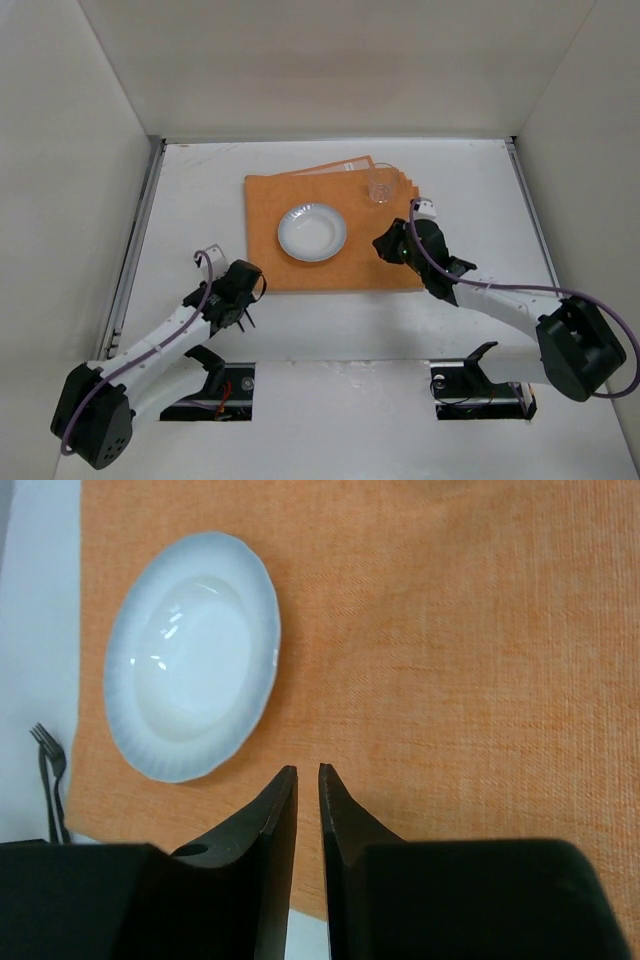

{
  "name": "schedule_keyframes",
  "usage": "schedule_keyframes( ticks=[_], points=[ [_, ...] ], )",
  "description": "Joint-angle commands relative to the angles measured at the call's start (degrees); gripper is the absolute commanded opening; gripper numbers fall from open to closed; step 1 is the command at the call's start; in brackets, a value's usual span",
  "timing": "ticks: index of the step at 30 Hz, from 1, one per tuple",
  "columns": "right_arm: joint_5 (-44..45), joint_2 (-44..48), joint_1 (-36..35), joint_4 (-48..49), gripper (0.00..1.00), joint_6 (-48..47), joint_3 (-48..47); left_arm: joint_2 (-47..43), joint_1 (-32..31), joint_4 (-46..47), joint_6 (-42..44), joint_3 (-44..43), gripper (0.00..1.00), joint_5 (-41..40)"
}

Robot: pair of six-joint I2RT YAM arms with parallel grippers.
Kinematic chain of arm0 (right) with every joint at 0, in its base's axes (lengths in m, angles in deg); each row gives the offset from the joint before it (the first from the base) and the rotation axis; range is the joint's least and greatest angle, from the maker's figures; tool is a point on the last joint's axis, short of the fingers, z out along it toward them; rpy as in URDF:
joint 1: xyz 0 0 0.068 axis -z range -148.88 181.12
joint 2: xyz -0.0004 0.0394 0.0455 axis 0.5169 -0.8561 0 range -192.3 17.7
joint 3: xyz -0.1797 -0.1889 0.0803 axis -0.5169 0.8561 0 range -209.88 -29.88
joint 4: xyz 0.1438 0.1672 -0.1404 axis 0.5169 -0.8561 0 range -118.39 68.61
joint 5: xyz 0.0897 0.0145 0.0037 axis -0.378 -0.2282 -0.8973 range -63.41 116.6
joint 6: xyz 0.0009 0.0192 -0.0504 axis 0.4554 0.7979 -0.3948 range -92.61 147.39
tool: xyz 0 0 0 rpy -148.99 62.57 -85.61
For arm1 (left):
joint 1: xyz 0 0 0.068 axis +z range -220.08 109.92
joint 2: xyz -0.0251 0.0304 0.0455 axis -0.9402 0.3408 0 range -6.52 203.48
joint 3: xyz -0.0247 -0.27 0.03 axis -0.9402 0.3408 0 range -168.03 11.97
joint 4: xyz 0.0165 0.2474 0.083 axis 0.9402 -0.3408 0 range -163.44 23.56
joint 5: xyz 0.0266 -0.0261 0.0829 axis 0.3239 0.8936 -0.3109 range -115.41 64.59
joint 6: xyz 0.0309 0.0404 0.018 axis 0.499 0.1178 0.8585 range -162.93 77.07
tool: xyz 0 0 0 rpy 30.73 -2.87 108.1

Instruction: Set the dinner table for one person

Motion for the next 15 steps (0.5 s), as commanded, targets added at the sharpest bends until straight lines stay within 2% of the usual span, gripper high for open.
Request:
schedule_keyframes(
  ticks=[1, 4, 8, 15],
  points=[
    [-0.3, 1.0, -0.5, 4.8, 0.23, -0.5, 1.1, 2.1, -0.7, -1.7, -3.7, -1.2, 0.37, 0.9],
    [-0.3, 0.7, -1.9, 6.4, 0.30, -0.5, 1.5, 4.4, 0.7, 3.3, -2.2, 0.6, 0.37, 1.2],
    [-1.2, 0.4, -2.2, 6.6, 0.31, -0.5, 1.3, 8.7, 2.1, 8.4, -0.2, 1.6, 0.34, 1.6],
    [-1.1, 2.2, -2.0, 6.9, 0.36, -0.3, 2.4, 14.3, 2.3, 8.0, 2.2, -0.7, 0.23, 0.4]
  ],
)
